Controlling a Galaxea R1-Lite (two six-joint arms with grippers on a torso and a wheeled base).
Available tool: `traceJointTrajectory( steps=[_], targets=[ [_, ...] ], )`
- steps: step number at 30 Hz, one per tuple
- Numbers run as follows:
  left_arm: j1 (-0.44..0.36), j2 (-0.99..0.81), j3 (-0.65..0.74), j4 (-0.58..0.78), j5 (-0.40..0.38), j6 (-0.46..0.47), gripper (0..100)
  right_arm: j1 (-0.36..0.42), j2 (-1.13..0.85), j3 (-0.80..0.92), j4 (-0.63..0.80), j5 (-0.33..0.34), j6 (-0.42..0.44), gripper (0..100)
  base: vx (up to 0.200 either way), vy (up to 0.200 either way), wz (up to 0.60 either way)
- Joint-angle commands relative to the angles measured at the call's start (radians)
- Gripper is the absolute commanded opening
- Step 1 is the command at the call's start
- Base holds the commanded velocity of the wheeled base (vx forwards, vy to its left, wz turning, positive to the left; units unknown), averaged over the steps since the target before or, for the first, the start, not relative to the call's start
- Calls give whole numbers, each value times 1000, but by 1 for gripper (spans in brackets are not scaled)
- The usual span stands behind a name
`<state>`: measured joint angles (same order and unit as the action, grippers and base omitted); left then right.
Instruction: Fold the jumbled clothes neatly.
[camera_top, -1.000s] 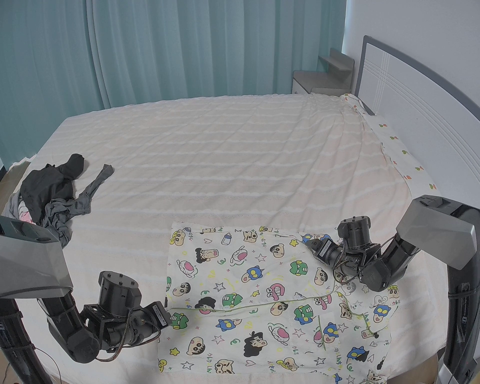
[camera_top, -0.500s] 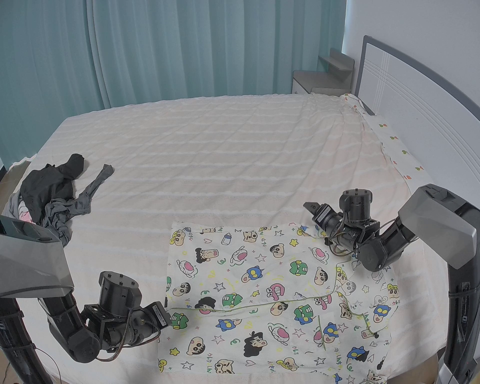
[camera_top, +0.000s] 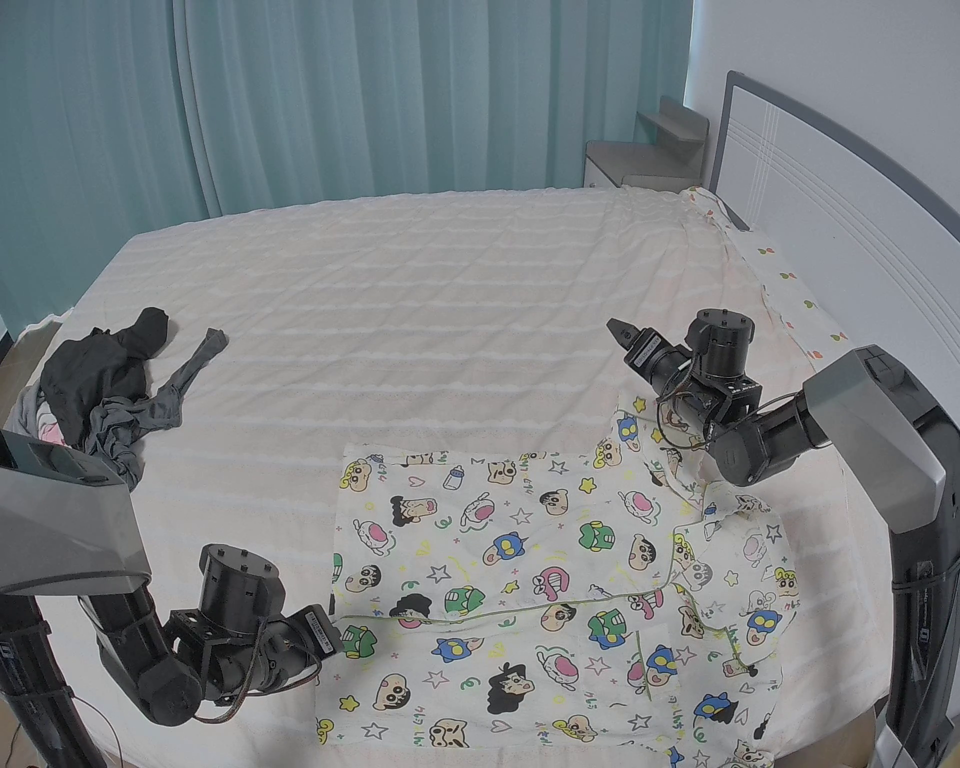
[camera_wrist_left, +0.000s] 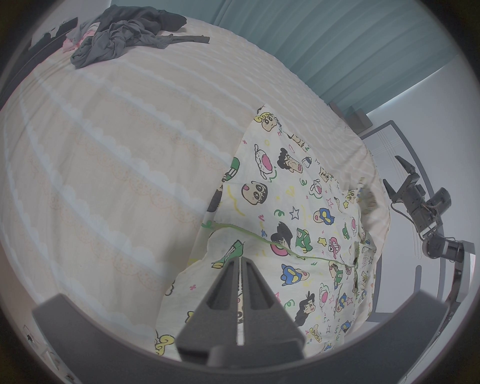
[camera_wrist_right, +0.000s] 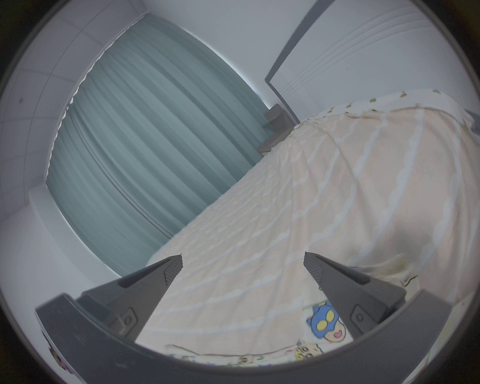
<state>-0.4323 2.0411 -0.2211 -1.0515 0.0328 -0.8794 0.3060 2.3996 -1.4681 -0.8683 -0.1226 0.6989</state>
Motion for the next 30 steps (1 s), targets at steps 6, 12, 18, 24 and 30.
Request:
traceJointTrajectory(
  steps=[6,12,18,24,30],
  targets=[
    [0,10,3,-1,1,0,0,-22,69,-43,23,-6,-95,100,0,0,0],
    [0,13,2,-1,1,0,0,-34,-19,114,40,8,-99,100,0,0,0],
    [0,10,3,-2,1,-1,0,-114,-33,161,121,37,-121,100,0,0,0],
    [0,13,3,-2,1,0,0,-177,-10,178,137,96,-182,100,0,0,0],
    [0,13,3,-2,1,0,0,-179,33,178,129,109,-194,100,0,0,0]
  ],
)
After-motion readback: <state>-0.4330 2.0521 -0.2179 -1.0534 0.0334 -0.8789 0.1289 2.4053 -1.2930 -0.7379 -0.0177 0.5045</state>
